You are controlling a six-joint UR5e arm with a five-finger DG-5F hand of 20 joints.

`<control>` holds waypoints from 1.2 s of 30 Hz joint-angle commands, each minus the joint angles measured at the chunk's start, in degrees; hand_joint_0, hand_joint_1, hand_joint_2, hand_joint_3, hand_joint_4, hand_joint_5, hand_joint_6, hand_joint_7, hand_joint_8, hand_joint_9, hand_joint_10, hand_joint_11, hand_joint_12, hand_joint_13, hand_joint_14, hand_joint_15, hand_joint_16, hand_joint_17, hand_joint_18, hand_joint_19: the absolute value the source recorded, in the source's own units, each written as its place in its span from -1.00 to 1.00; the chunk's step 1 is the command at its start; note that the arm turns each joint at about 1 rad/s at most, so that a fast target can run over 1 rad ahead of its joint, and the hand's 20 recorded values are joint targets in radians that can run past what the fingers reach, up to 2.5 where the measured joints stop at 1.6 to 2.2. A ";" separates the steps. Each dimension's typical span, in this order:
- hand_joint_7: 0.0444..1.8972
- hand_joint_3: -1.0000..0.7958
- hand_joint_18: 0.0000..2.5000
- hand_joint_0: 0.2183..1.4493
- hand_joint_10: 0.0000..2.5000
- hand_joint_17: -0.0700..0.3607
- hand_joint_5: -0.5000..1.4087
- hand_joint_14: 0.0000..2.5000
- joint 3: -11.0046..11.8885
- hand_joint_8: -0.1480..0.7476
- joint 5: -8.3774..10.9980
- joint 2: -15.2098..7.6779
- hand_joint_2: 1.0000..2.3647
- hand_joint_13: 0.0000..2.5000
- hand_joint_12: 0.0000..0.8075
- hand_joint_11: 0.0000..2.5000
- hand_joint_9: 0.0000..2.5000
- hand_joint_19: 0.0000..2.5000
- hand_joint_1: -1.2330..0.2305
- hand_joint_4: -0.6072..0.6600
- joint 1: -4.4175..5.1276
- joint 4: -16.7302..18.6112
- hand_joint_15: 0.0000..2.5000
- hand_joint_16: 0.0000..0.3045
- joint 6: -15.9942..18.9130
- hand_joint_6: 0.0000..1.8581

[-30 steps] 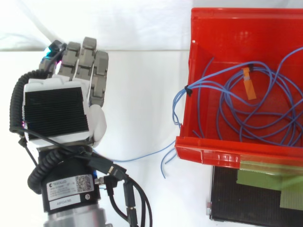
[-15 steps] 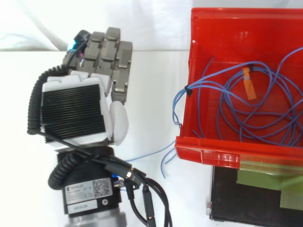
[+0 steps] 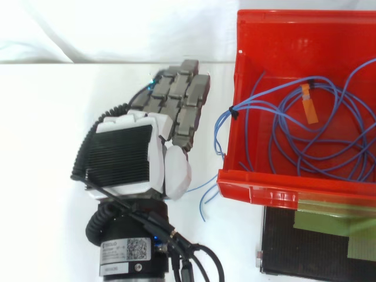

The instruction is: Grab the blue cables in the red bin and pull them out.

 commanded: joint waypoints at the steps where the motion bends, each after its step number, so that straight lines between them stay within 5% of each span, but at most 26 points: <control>1: -0.52 -1.00 -0.91 -0.21 -0.99 -0.05 0.03 -1.00 0.00 -0.06 0.35 0.00 -1.00 -0.86 -0.05 -0.83 -0.82 -0.84 -0.62 0.39 0.14 -2.02 -0.96 -0.61 -2.45 -0.99; 36: -0.41 -1.00 -0.82 -0.18 -0.99 -0.08 0.11 -1.00 0.09 -0.06 0.96 0.09 -1.00 -0.79 -0.06 -0.74 -0.75 -0.80 -0.72 0.39 0.32 0.17 -0.93 -0.62 -14.58 -0.99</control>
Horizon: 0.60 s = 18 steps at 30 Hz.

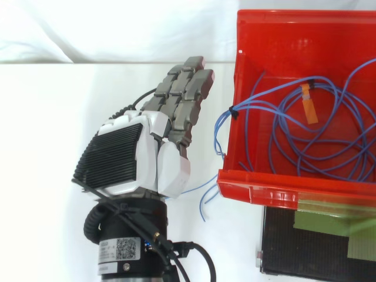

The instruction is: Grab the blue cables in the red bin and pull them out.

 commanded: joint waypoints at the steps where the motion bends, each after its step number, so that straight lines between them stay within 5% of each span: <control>1: -0.40 -1.00 -0.82 -0.18 -0.99 -0.08 0.11 -1.00 -0.07 -0.06 -0.06 0.01 -1.00 -0.79 -0.05 -0.74 -0.75 -0.79 -0.72 0.39 -0.03 -0.22 -0.93 -0.62 -0.83 -0.99; 7: -0.34 -1.00 -0.80 -0.17 -0.99 -0.08 0.17 -1.00 0.64 -0.05 0.03 0.01 -1.00 -0.77 -0.05 -0.71 -0.72 -0.78 -0.72 0.39 -0.03 -0.22 -0.92 -0.63 -6.54 -1.00; 18: -0.39 -1.00 -0.77 -0.17 -0.99 -0.09 0.18 -1.00 1.95 -0.05 -0.24 0.01 -1.00 -0.75 -0.05 -0.69 -0.69 -0.77 -0.71 0.40 -0.20 -2.50 -0.90 -0.63 -7.07 -0.87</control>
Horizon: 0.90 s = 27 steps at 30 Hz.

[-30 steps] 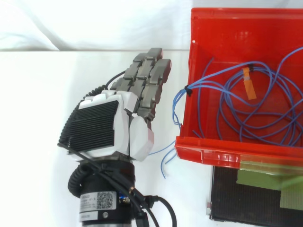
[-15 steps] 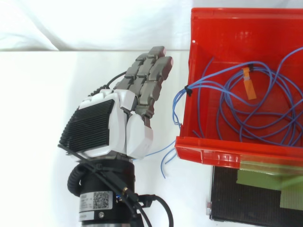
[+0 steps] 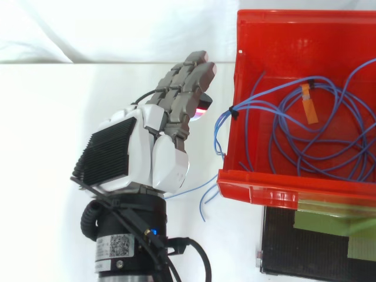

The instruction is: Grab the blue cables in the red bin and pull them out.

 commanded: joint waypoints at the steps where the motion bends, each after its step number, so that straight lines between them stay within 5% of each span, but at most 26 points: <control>1: -0.39 -1.00 -0.77 -0.17 -0.99 -0.09 0.18 -1.00 0.13 -0.05 -0.06 0.02 -1.00 -0.74 -0.06 -0.69 -0.69 -0.77 -0.71 0.38 -0.14 -0.17 -0.91 -0.63 -0.46 -0.86; 27: -0.33 -1.00 -0.75 -0.13 -0.99 -0.10 0.26 -1.00 0.05 -0.04 -0.06 -0.07 -1.00 -0.73 -0.07 -0.69 -0.66 -0.75 -0.70 0.36 -0.49 -1.40 -0.90 -0.64 -6.35 -0.96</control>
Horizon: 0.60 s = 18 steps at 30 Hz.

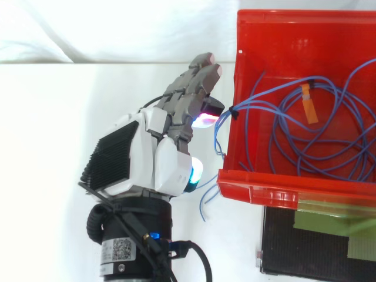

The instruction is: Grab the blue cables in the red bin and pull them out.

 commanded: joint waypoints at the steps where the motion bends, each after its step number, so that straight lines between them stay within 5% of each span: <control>1: -0.33 -1.00 -0.75 -0.13 -0.99 -0.10 0.27 -1.00 -0.07 -0.04 0.00 0.04 -1.00 -0.72 -0.07 -0.69 -0.65 -0.76 -0.70 0.37 -0.06 -0.22 -0.90 -0.64 -0.53 -0.96; 18: -0.33 -1.00 -0.73 -0.12 -0.99 -0.10 0.27 -1.00 0.02 -0.04 -0.09 0.04 -1.00 -0.72 -0.07 -0.68 -0.64 -0.74 -0.69 0.37 -0.58 -0.74 -0.90 -0.64 -5.89 -0.97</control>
